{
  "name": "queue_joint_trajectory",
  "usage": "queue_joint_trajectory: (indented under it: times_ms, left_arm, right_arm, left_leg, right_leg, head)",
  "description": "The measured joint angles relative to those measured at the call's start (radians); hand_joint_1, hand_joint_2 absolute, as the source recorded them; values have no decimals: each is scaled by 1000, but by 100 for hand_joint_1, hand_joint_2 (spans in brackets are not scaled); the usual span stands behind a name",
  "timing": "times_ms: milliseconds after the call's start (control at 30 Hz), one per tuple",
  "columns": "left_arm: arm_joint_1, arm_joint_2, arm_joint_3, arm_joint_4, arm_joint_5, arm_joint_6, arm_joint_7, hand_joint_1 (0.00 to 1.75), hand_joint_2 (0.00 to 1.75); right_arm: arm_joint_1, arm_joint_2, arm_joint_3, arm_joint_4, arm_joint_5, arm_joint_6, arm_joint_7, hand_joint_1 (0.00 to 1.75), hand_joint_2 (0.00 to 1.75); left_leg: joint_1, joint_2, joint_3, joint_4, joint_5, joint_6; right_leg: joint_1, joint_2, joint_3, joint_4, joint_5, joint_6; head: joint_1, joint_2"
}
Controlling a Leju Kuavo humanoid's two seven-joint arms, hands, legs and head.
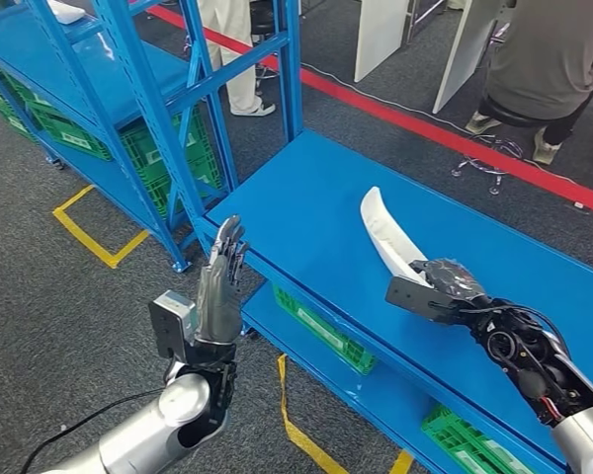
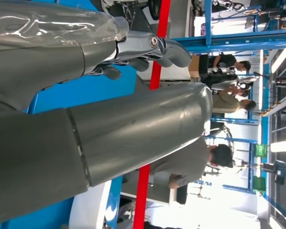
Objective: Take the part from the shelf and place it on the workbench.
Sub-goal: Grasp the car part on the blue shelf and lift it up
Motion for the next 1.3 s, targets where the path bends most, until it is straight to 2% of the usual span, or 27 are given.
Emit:
queue_joint_trajectory:
  times_ms: [633, 767, 900, 1100, 1300]
  left_arm:
    - [-7, 0, 0, 11, 7, 1, -6, 0, 0]
    - [-7, 0, 0, 14, 7, 10, -13, 0, 0]
    - [-4, 0, 0, 14, 4, 31, -16, 0, 0]
    - [10, 2, 0, 14, -41, 63, 13, 0, 0]
    - [16, 2, 0, 14, -77, 64, 36, 0, 0]
  right_arm:
    - [3, 0, -8, 1, -35, -10, -13, 175, 175]
    - [13, 0, -23, -7, -96, -32, -25, 175, 175]
    - [44, 0, -53, -43, -204, -102, -41, 175, 175]
    - [176, -6, -141, -198, -372, -303, -66, 175, 175]
    - [319, -26, -244, -423, -348, -426, -74, 175, 175]
  left_leg:
    - [0, 0, 0, 0, 0, 0]
    - [0, 0, 0, 0, 0, 0]
    - [0, 0, 0, 0, 0, 0]
    - [0, -1, -1, 0, 0, 0]
    - [1, -1, -2, 0, -1, -1]
  right_leg:
    - [0, 0, 0, 0, 0, 0]
    - [0, 0, 0, 0, 0, 0]
    - [0, 0, 0, 0, 0, 0]
    - [0, -1, -1, 0, 0, 0]
    - [0, 0, -2, 0, -1, 0]
  head:
    - [0, 0]
    - [0, 0]
    - [0, 0]
    - [0, 0]
    - [0, 0]
